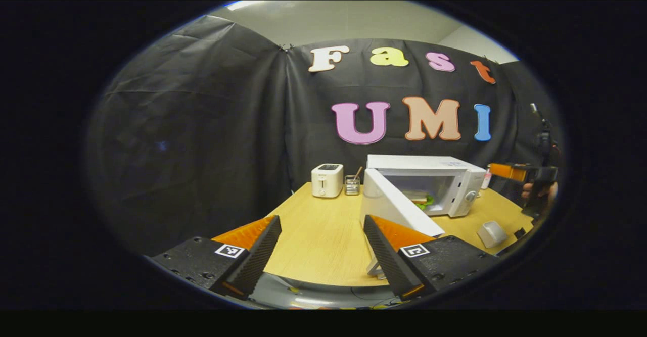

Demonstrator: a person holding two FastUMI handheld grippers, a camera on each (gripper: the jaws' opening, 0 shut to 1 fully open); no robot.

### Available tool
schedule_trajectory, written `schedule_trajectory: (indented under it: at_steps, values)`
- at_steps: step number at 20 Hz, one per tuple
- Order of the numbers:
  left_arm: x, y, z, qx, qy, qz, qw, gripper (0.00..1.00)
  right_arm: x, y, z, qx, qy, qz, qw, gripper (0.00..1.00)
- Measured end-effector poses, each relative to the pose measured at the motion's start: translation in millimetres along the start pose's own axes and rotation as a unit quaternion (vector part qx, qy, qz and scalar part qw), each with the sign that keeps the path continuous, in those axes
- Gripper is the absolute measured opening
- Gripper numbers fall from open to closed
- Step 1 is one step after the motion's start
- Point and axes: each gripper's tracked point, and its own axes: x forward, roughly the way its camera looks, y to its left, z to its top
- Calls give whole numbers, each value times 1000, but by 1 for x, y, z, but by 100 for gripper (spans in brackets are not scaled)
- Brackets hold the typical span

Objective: Open the microwave oven with the left hand, put the food in, and close the microwave oven.

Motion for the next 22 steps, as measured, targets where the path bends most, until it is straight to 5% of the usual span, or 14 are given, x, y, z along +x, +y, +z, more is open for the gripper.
schedule_trajectory:
  at_steps: [2, 6, 8, 9, 20, 22]
  values:
    - [5, -7, -17, -1, 20, -18, 1000, 94, -6, -9, 3, -10, 0, -7, 1000, 91]
    - [13, -8, -54, 17, 69, -12, 997, 0, -15, -20, 9, -10, -1, -16, 1000, 92]
    - [12, -30, -64, 6, 80, -43, 996, 1, -18, -28, 13, -13, -4, -23, 1000, 91]
    - [13, -36, -67, 8, 83, -51, 995, 0, -19, -31, 14, -15, -3, -26, 1000, 99]
    - [31, -91, -75, 56, 85, -98, 990, 0, -37, -82, 31, -15, -13, -76, 997, 99]
    - [32, -105, -77, 62, 85, -111, 988, 0, -44, -89, 35, -18, -16, -83, 996, 91]
